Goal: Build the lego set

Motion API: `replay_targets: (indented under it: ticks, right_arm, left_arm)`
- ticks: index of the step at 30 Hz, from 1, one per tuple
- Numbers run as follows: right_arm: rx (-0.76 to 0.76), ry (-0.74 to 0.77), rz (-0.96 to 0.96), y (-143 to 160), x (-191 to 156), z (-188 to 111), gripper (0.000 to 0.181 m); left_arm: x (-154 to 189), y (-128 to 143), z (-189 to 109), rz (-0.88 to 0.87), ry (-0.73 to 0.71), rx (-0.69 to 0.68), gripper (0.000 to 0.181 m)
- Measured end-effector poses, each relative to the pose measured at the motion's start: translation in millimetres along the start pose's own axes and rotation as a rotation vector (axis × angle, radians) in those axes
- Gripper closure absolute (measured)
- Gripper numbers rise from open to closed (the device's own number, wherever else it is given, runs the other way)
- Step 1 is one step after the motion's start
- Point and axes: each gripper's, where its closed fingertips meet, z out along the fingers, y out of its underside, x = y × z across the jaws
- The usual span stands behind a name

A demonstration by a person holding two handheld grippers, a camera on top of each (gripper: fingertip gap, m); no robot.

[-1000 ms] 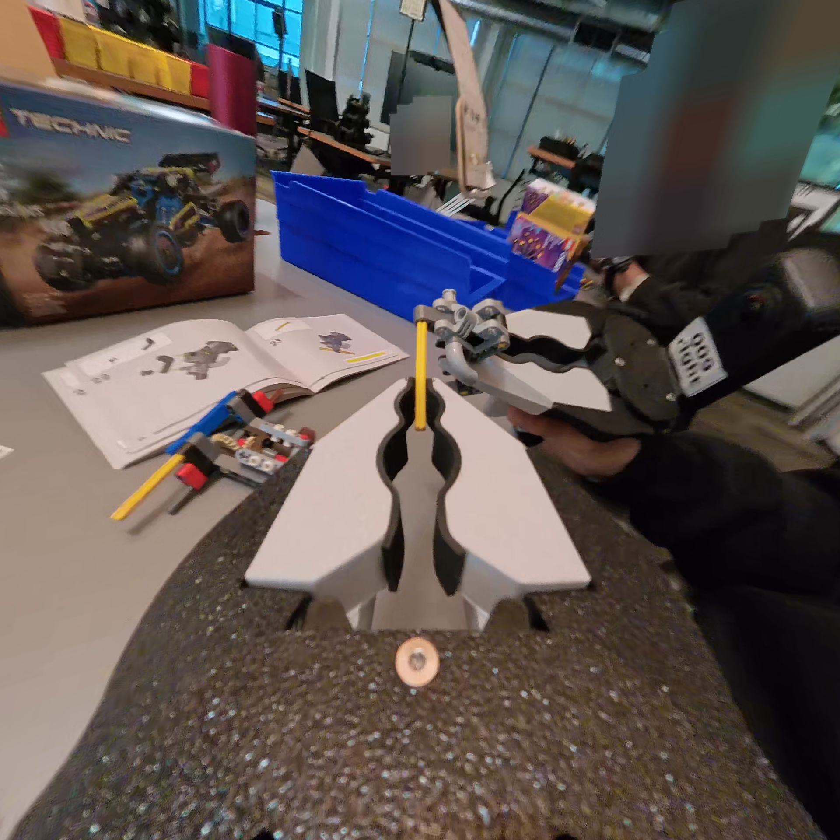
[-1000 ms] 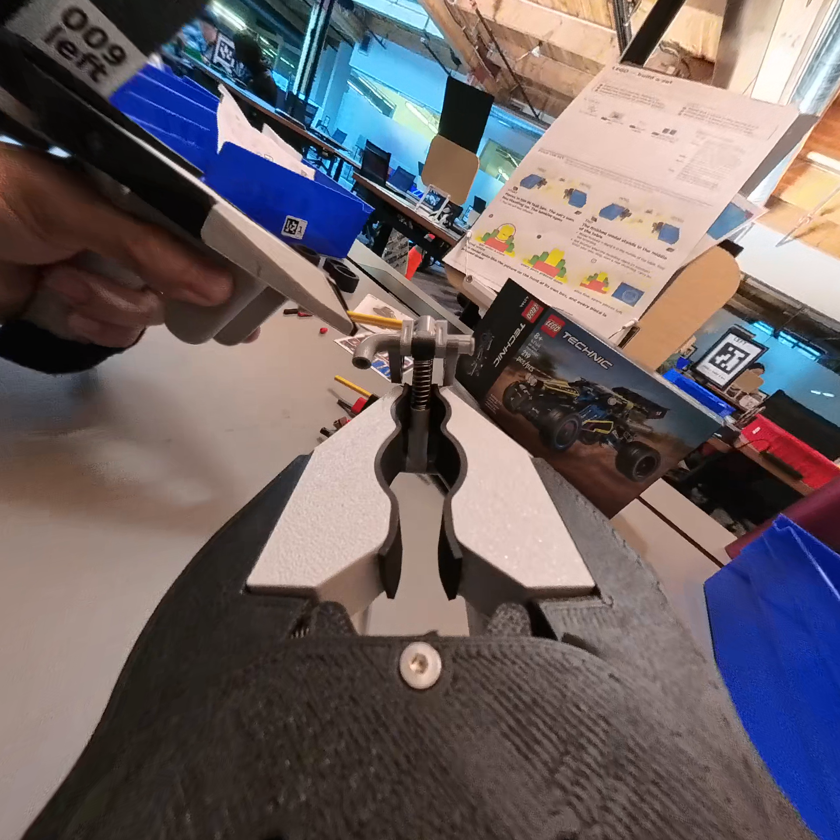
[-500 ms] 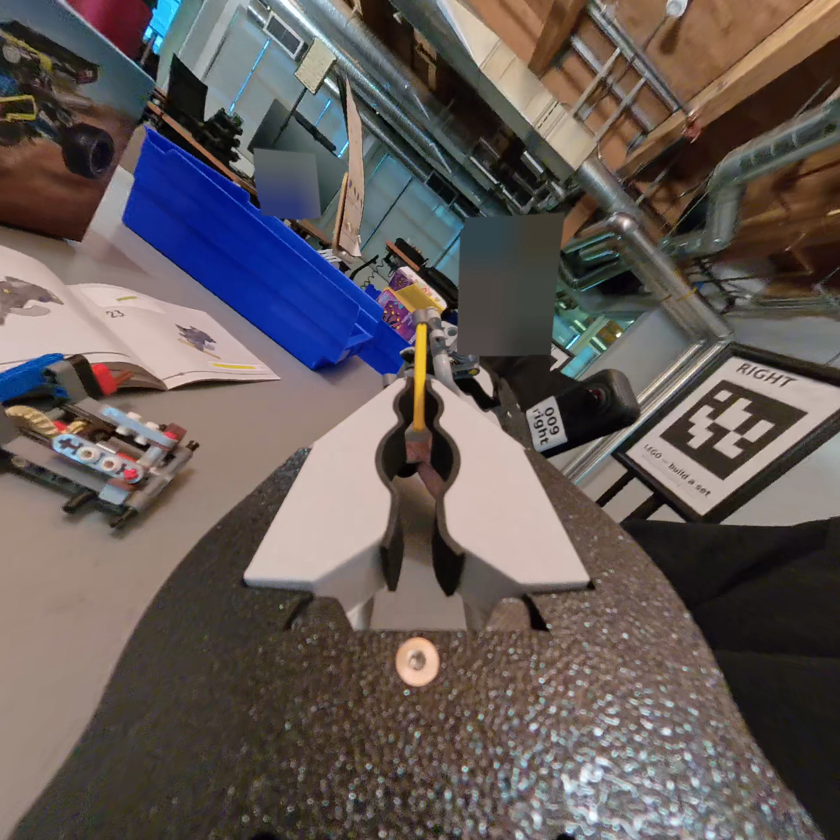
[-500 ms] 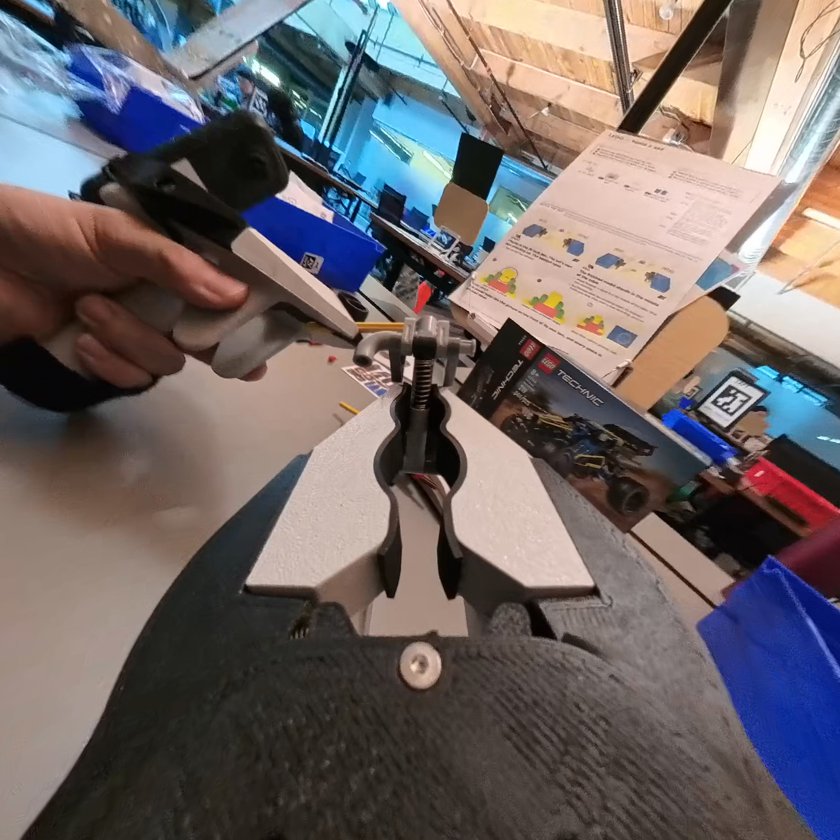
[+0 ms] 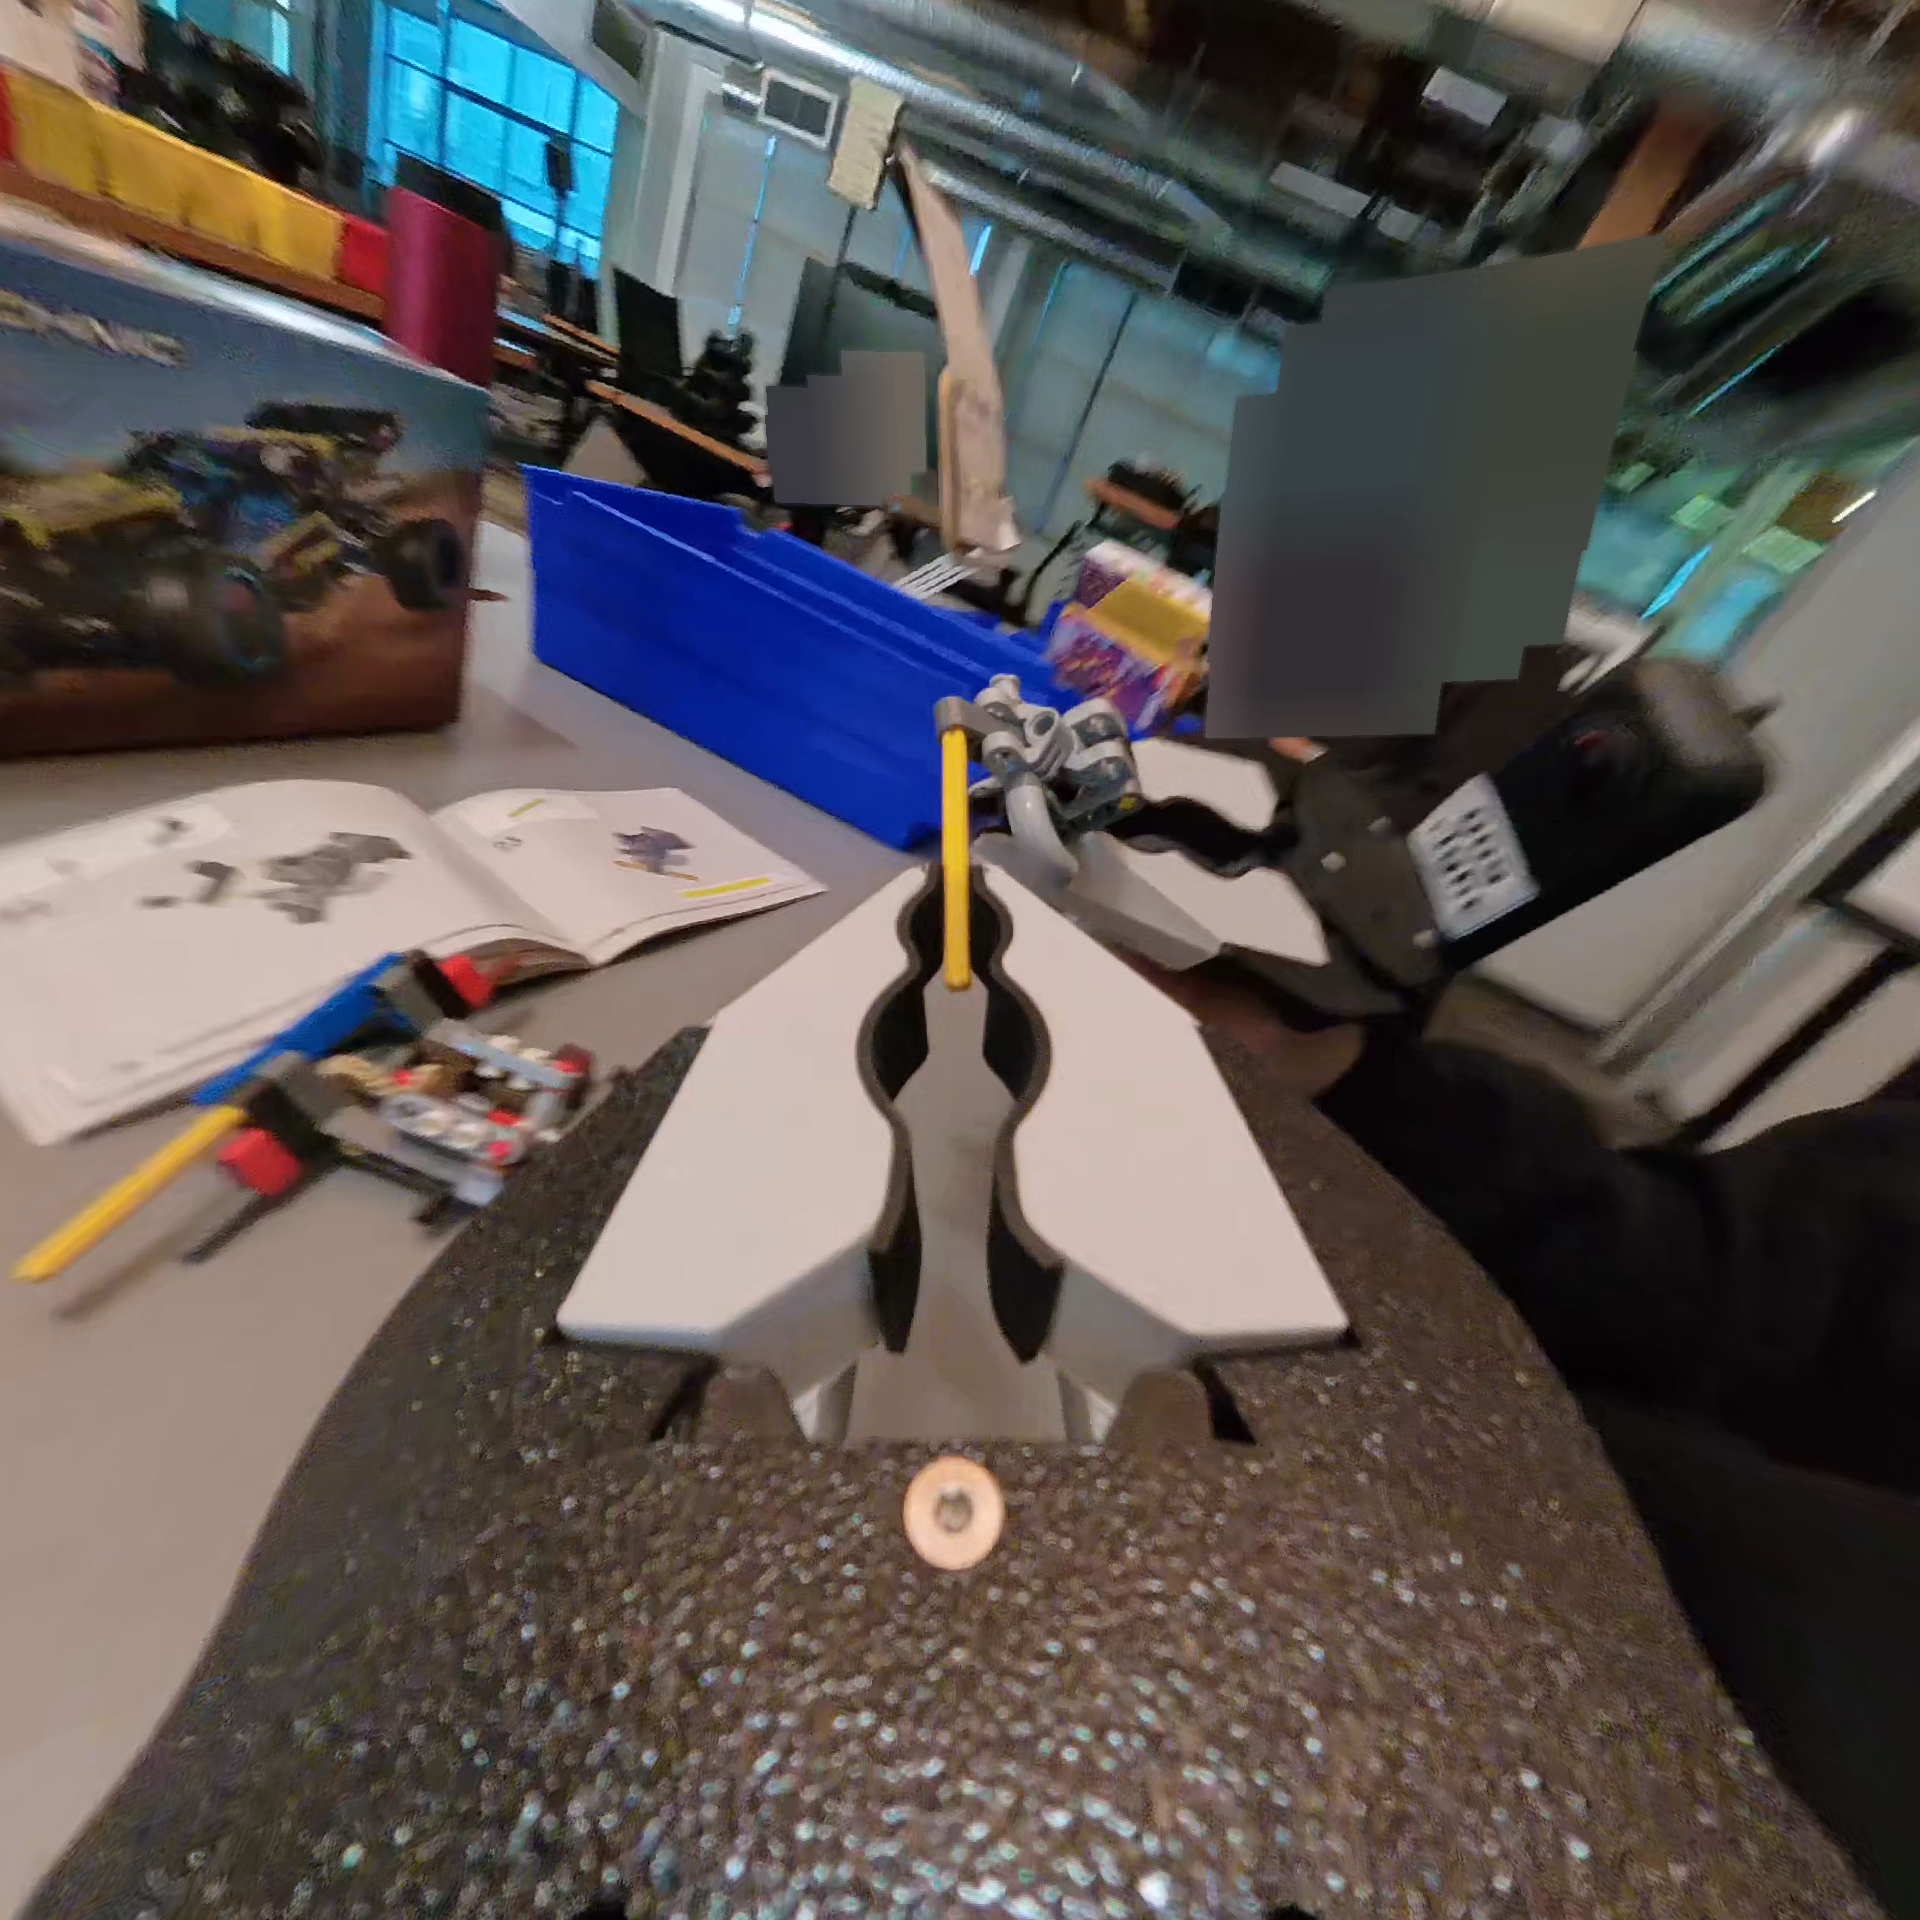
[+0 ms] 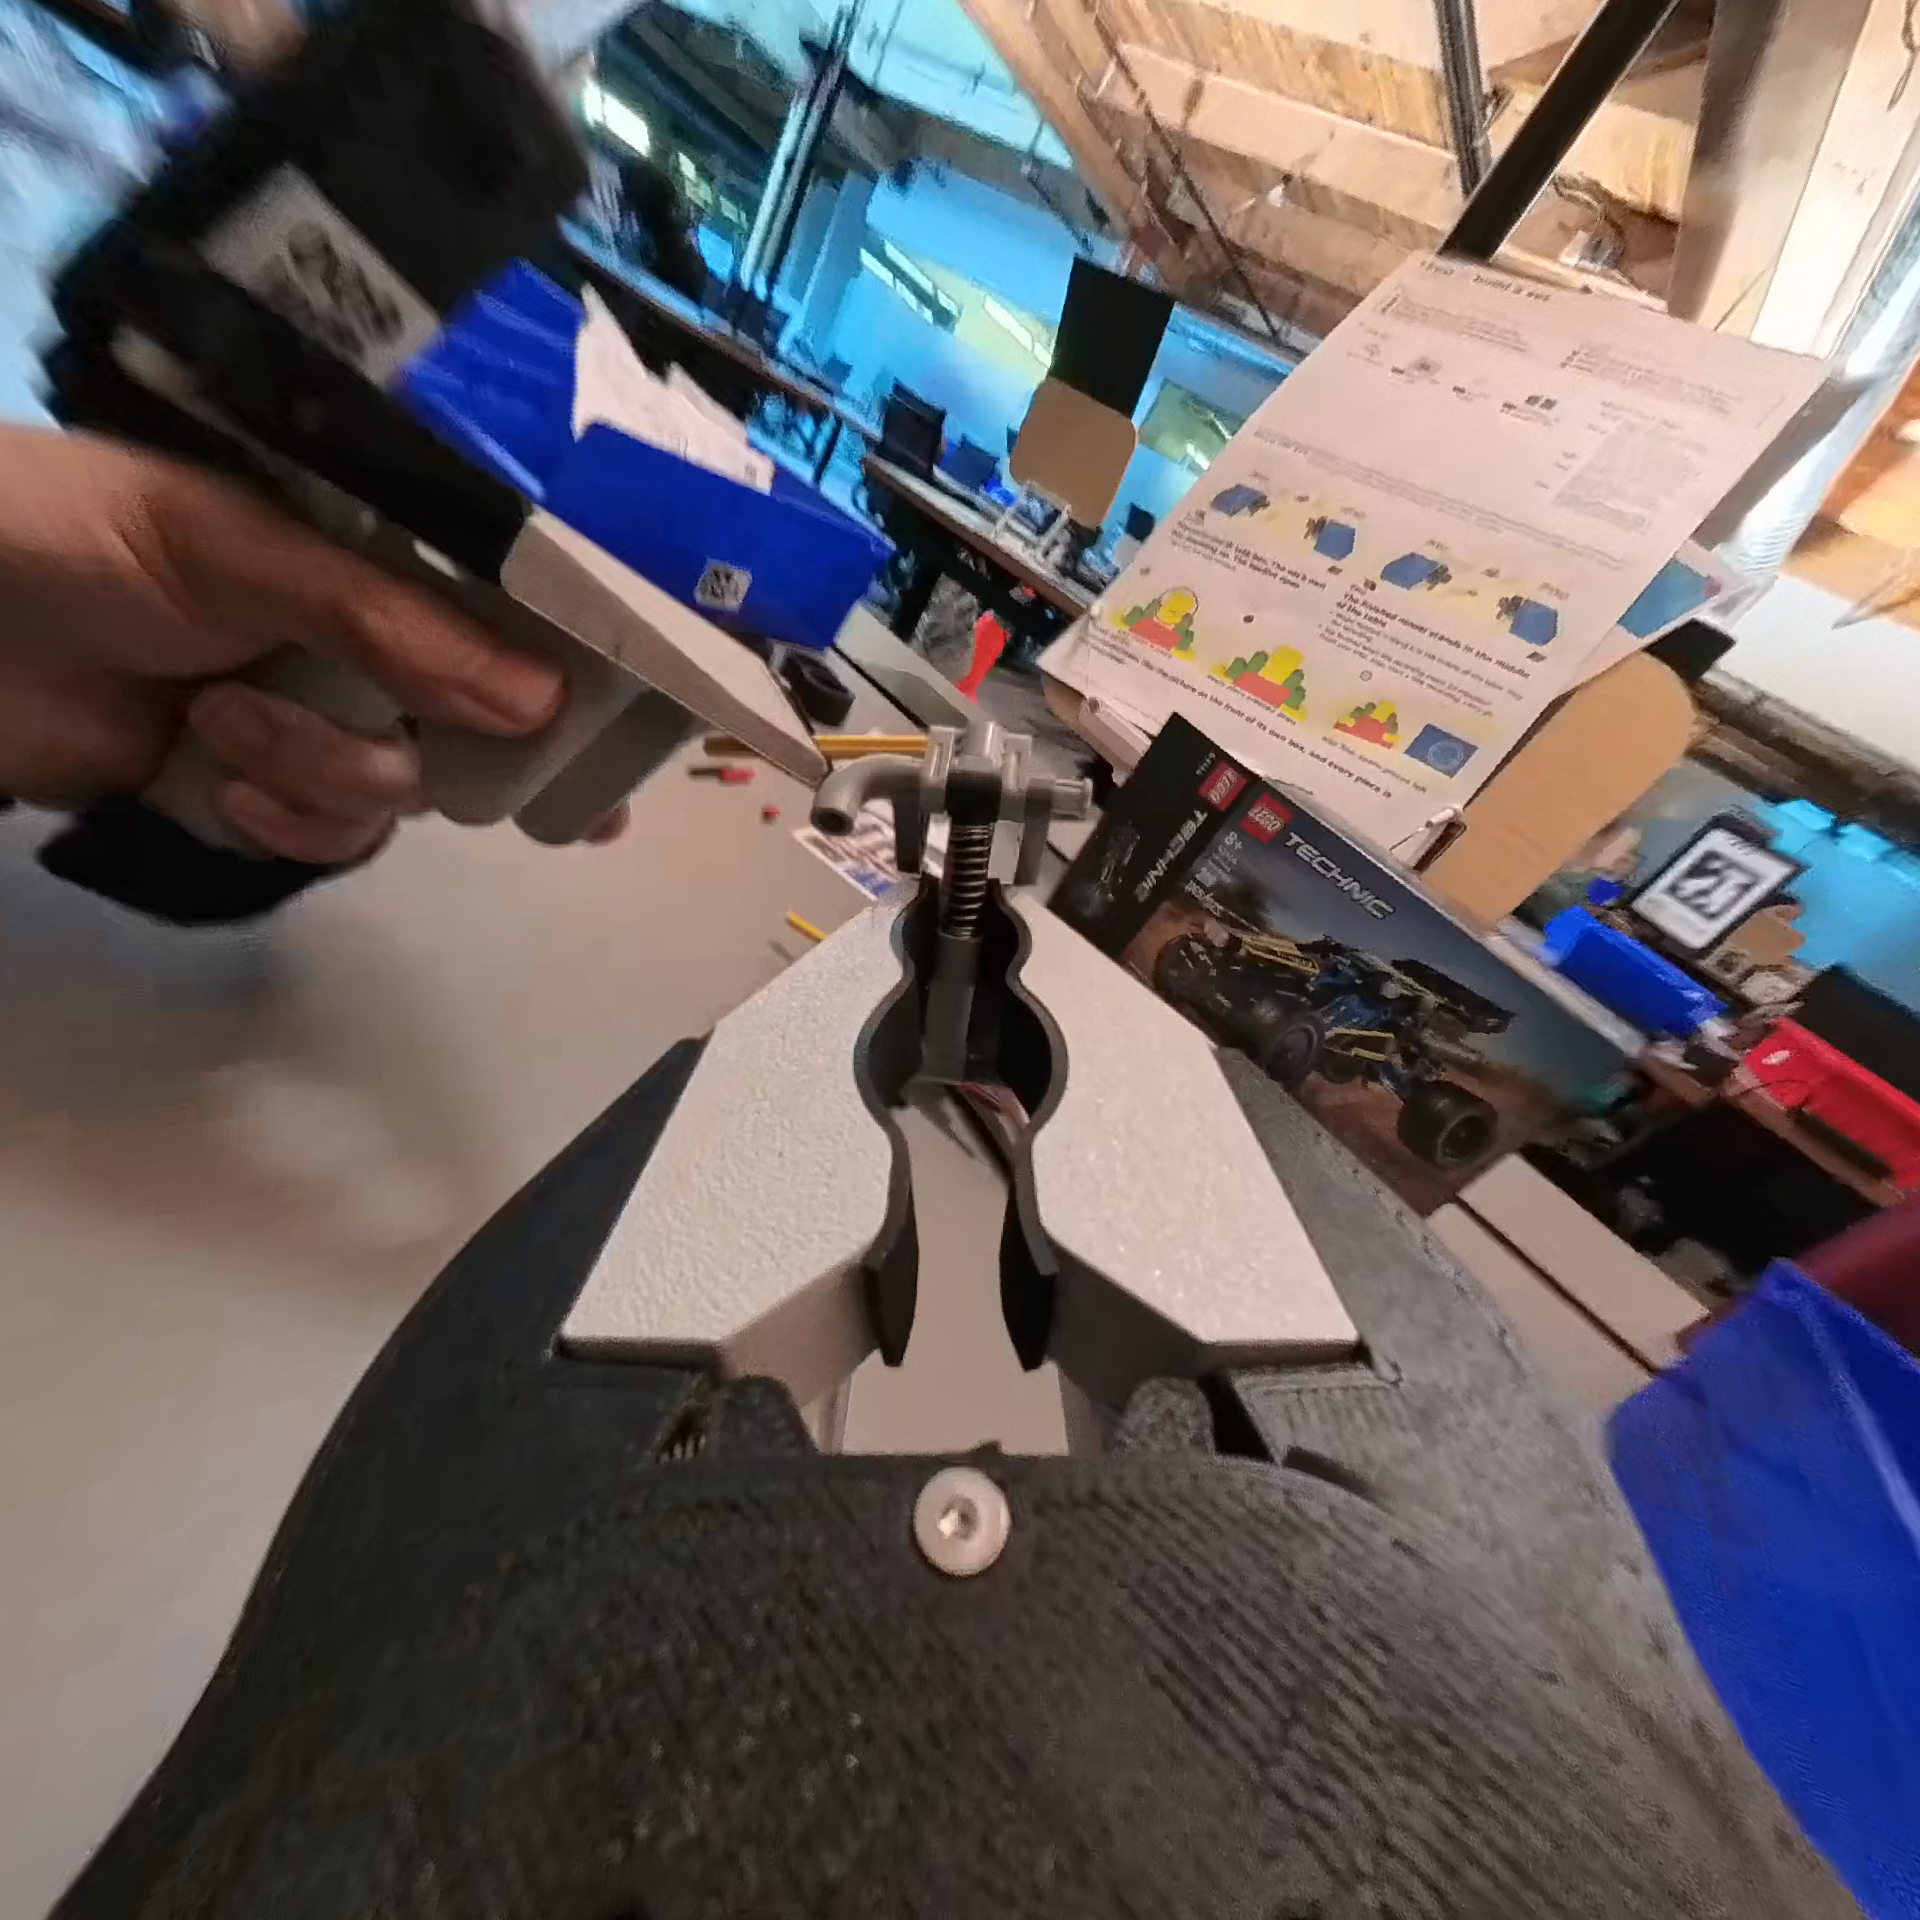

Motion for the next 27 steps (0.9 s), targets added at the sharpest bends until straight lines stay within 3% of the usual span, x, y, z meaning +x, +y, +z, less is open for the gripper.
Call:
replay_targets:
  ticks: [6,10,14,16,23,27]
  right_arm:
    - [0.017,-0.038,-0.051,-2.0,-3.1,-2.8,0.175]
    - [-0.004,-0.088,-0.125,-4.3,-1.6,-9.4,0.175]
    - [-0.037,-0.103,-0.199,-4.6,0.3,-14.4,0.175]
    - [-0.047,-0.093,-0.224,-5.1,2.3,-15.7,0.175]
    - [-0.061,-0.104,-0.163,-5.4,3.3,-15.7,0.175]
    - [-0.084,-0.135,-0.144,-6.5,1.2,-15.5,0.175]
  left_arm:
    - [7.1,1.1,-2.5,-0.407,0.218,0.036,0.180]
    - [15.2,2.2,-1.4,-0.546,0.319,0.039,0.181]
    - [19.7,4.4,2.3,-0.579,0.343,0.045,0.181]
    - [19.5,4.7,5.1,-0.543,0.319,0.057,0.181]
    - [12.4,9.2,9.4,0.077,0.014,-0.044,0.181]
    - [13.0,14.7,12.4,-0.007,0.034,-0.053,0.181]
